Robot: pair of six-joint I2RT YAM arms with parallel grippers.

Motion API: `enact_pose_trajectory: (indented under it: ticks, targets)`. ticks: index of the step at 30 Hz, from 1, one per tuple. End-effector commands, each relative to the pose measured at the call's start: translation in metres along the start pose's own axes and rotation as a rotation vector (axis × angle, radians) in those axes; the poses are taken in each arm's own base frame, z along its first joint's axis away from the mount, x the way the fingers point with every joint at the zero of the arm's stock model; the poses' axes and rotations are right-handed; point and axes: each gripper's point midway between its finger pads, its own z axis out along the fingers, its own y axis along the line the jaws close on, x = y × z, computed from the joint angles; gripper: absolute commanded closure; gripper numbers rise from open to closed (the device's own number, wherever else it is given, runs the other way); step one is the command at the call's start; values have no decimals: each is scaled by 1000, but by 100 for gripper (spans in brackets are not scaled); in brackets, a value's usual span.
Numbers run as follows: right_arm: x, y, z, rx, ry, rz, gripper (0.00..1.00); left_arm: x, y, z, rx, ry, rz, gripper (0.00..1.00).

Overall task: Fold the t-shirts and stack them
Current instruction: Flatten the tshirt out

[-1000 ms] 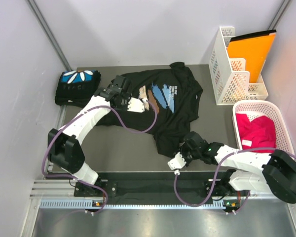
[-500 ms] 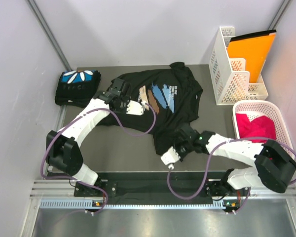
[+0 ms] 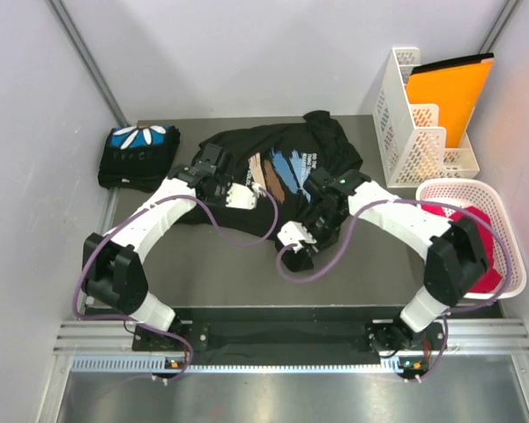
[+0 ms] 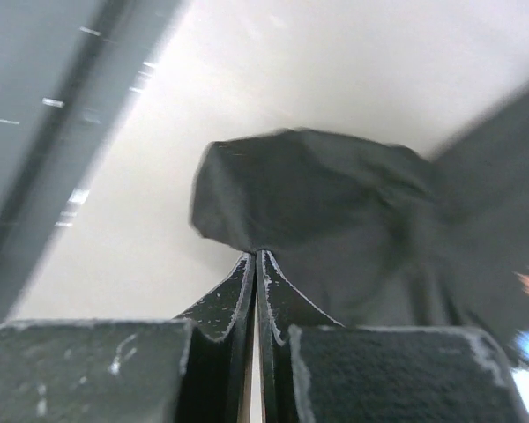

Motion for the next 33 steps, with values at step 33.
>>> enact_pose_trajectory:
  ticks: [33]
  targets:
    - [173,-188,-45,564,166,548,74,-18,13,1,-10,-25,5,72]
